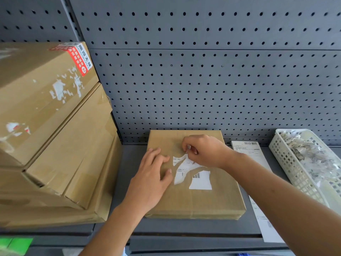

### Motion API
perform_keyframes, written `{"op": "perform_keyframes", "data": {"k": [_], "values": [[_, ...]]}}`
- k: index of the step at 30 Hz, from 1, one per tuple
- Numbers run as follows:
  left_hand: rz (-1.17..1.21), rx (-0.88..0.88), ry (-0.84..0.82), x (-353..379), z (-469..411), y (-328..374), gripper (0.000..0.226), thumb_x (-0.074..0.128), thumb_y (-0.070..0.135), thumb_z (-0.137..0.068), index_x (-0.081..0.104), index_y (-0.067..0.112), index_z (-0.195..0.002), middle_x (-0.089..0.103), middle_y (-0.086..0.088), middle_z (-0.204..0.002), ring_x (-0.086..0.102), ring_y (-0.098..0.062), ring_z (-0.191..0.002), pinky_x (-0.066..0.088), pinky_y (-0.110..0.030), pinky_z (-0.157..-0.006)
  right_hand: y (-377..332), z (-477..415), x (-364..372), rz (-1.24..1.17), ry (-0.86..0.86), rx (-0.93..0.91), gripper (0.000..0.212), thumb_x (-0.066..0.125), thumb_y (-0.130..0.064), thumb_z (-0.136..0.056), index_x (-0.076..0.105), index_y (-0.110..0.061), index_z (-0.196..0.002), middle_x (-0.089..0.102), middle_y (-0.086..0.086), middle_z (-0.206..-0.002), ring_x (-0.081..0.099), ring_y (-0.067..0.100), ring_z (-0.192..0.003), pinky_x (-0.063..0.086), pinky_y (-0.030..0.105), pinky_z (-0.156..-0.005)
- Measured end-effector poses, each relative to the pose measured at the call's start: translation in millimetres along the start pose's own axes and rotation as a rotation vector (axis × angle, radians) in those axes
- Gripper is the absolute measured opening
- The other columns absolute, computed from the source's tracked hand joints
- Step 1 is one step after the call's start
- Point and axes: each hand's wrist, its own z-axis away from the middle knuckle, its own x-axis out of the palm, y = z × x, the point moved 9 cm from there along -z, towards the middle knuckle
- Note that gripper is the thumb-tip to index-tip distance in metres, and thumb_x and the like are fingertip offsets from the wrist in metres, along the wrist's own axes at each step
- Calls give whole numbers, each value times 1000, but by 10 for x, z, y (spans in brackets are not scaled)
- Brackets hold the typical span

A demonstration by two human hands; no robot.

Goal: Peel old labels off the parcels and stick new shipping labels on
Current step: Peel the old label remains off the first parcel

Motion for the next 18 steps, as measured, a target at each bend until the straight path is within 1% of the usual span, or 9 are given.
{"op": "perform_keyframes", "data": {"k": [4, 8, 9, 12, 13, 15, 18], "values": [[6, 1, -3, 1, 1, 1, 39, 44, 43, -102, 44, 37, -141, 11, 26, -161, -6, 9, -149, 44, -37, -99, 25, 3, 10, -20, 2, 22, 12, 51, -12, -91, 58, -19, -96, 58, -11, -82, 56, 15, -74, 49, 32, -69], [5, 0, -1, 2, 0, -3, 38, 44, 43, -102, 44, 37, -140, 11, 26, -161, -5, 9, -149, 44, -39, -101, 130, 34, 17, -120, 18, 62, 10, 49, -9, -96, 56, -16, -96, 62, -8, -89, 57, 15, -78, 48, 34, -73], [6, 0, 1, -1, 0, -4, 38, 44, 43, -102, 44, 36, -140, 12, 25, -161, -5, 9, -149, 45, -40, -101, 158, 47, 6, -155, 31, 74, 10, 49, -8, -96, 55, -16, -96, 62, -7, -88, 57, 12, -78, 47, 32, -71], [9, 6, 10, -6, 2, -2, 38, 45, 43, -102, 45, 36, -140, 13, 25, -161, -5, 9, -149, 45, -37, -99, 214, 101, -37, -265, 85, 122, 12, 49, -5, -98, 55, -16, -95, 57, -14, -80, 54, -1, -71, 39, 15, -63], [8, 8, 11, -5, 3, 0, 38, 45, 42, -102, 45, 36, -140, 13, 25, -161, -5, 9, -149, 45, -35, -98, 222, 122, -47, -289, 106, 132, 12, 48, -5, -99, 55, -14, -95, 55, -15, -78, 53, -4, -70, 39, 14, -62], [6, 11, 14, -6, 3, 3, 38, 45, 42, -102, 45, 35, -140, 14, 24, -161, -5, 9, -149, 44, -34, -97, 244, 166, -55, -331, 154, 152, 11, 48, -6, -100, 55, -13, -95, 55, -14, -76, 51, -3, -69, 39, 13, -62], [5, 13, 14, -4, 1, 6, 38, 45, 42, -102, 45, 35, -140, 13, 24, -161, -5, 9, -149, 45, -36, -98, 306, 210, -82, -378, 250, 170, 11, 48, -7, -100, 54, -13, -95, 56, -11, -85, 52, 1, -78, 40, 13, -68]]}}
